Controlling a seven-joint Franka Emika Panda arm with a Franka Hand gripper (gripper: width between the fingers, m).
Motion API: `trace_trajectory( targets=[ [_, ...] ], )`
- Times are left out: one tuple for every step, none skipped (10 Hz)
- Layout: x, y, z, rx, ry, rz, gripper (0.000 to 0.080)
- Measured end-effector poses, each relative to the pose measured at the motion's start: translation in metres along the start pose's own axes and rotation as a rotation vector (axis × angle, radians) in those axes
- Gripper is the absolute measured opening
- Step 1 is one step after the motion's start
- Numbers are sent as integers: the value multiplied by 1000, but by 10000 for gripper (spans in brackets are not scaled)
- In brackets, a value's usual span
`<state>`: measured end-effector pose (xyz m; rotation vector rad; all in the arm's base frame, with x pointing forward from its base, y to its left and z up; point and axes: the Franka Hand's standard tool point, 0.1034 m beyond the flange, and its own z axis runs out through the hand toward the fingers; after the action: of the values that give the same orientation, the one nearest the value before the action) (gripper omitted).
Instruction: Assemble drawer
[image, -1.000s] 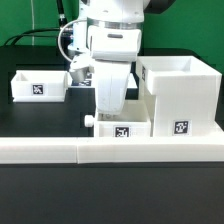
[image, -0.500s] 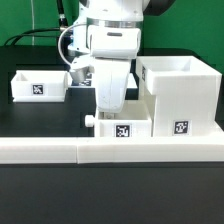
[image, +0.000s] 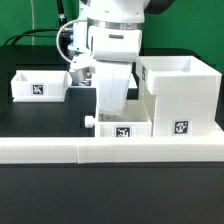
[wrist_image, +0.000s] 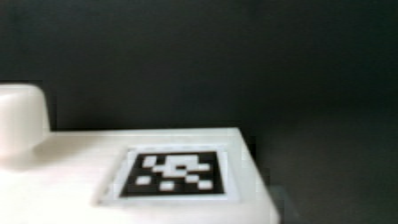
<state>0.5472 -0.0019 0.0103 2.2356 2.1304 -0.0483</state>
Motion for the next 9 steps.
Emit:
trace_trajectory(
  targets=[
    [0, 0, 0, 1, -1, -6, 42],
    [2, -1, 0, 2, -7, -29, 42],
    [3, -1, 0, 2, -11, -19, 42],
    [3, -1, 0, 4, -15, -10, 42],
    [1, -1, 0, 4, -15, -7, 42],
    [1, -1, 0, 4, -15, -7, 42],
    [1, -1, 0, 4, -14, -7, 42],
    [1, -1, 0, 4, -15, -11, 42],
    [2, -1, 0, 3, -20, -30, 42]
  ],
)
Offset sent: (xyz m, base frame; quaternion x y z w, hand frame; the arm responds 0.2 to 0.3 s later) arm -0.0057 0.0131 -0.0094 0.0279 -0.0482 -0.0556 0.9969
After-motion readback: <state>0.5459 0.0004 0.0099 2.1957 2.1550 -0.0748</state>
